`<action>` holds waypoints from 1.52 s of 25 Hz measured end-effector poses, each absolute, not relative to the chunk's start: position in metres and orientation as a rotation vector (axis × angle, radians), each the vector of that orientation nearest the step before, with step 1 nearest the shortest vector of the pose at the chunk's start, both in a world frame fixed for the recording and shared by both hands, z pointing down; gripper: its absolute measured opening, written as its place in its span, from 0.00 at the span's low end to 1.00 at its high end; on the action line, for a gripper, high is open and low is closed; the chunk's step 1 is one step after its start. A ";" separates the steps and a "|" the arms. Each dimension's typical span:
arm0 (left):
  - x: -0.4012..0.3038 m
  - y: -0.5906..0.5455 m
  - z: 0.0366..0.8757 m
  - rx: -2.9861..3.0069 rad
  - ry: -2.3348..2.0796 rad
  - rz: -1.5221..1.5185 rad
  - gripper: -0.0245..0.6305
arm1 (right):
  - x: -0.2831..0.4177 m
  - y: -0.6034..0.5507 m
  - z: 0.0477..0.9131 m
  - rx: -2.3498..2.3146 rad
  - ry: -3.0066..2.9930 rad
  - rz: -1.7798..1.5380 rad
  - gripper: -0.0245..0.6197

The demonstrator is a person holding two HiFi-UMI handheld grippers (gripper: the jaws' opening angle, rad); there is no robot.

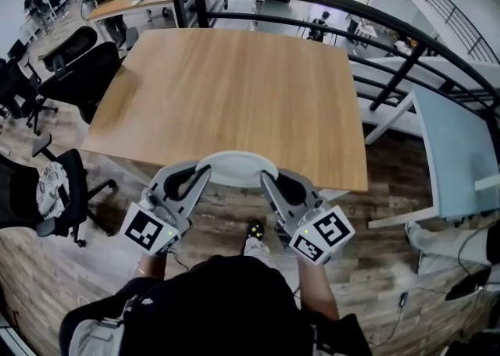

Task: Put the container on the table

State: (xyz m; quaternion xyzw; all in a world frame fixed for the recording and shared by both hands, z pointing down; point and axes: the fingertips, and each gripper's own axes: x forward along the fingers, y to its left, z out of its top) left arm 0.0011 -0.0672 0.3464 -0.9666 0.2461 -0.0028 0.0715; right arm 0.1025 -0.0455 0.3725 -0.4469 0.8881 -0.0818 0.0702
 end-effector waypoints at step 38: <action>0.068 -0.219 0.343 -2.793 1.019 -0.079 0.08 | 0.170 -0.220 0.372 -1.092 2.793 -0.251 0.08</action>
